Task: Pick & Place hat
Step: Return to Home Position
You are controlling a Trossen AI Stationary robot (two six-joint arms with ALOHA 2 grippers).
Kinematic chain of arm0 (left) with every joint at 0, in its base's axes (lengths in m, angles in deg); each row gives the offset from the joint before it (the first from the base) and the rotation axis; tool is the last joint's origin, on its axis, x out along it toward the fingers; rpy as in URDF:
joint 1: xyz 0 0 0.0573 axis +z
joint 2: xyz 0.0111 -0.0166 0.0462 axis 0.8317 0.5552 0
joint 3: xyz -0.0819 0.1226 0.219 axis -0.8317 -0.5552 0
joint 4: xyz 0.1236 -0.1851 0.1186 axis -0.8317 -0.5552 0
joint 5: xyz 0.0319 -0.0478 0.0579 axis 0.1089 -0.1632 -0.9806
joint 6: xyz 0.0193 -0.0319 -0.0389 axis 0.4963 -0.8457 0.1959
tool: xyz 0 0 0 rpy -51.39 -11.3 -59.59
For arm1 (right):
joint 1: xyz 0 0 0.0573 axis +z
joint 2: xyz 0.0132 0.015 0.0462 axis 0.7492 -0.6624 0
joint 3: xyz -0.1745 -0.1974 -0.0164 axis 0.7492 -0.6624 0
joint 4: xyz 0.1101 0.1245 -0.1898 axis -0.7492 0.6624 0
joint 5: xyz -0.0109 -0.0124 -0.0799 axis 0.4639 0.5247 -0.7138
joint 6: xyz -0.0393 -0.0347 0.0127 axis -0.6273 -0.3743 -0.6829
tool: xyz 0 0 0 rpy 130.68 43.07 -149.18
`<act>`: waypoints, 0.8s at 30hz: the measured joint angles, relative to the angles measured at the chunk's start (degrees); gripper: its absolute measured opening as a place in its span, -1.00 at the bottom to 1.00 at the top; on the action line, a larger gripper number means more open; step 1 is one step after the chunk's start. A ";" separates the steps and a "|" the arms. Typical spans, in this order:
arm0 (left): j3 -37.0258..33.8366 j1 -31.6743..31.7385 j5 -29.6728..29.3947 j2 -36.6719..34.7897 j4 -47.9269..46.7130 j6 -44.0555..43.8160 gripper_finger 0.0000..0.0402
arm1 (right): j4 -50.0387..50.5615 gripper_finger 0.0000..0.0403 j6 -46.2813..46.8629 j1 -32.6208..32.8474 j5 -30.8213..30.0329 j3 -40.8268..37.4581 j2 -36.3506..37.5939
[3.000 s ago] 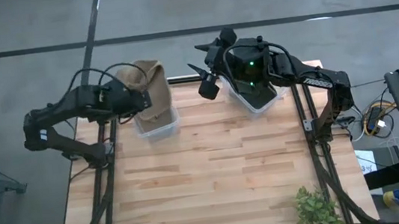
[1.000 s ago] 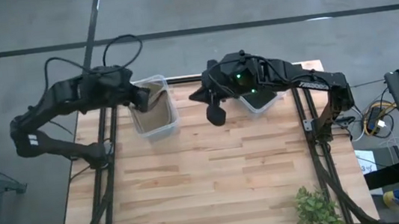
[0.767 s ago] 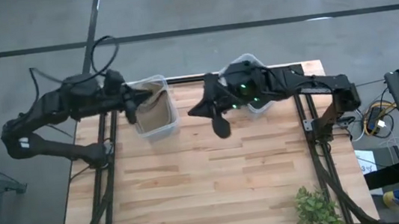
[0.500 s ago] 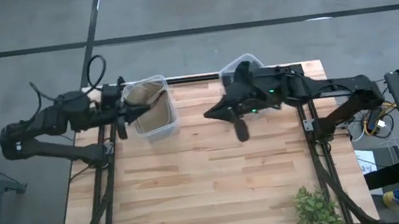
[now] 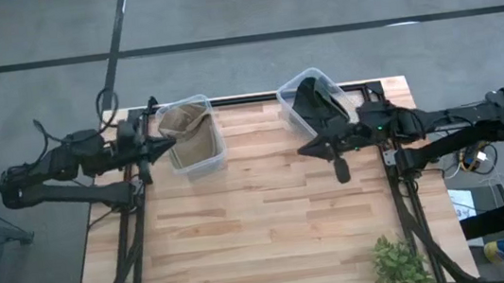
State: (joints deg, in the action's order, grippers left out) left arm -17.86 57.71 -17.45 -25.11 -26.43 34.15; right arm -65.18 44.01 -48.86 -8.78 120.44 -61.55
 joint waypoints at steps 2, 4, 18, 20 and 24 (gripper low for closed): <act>-1.45 -0.04 0.02 -1.45 0.06 3.83 -1.00 | -4.15 -0.96 -0.05 -0.03 0.83 -4.76 3.44; -3.24 -0.05 0.00 -2.67 0.96 4.28 -1.00 | -8.59 -0.96 -0.87 -0.04 2.19 -9.07 6.76; -21.49 -0.12 3.51 -15.00 19.60 9.13 -1.00 | -14.42 -0.96 -9.63 -0.07 3.63 -28.60 24.98; -23.37 -0.14 5.18 -17.42 19.43 9.71 -1.00 | -16.72 -0.96 -9.97 -0.04 3.70 -30.52 27.08; -27.95 -0.12 6.05 -21.37 19.17 9.67 -1.00 | -17.49 -0.96 -10.02 -0.07 3.78 -33.93 30.44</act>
State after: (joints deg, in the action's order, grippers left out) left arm -45.81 57.60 -11.40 -46.48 -7.26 43.82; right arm -82.66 33.99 -48.93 -5.00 86.51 -31.11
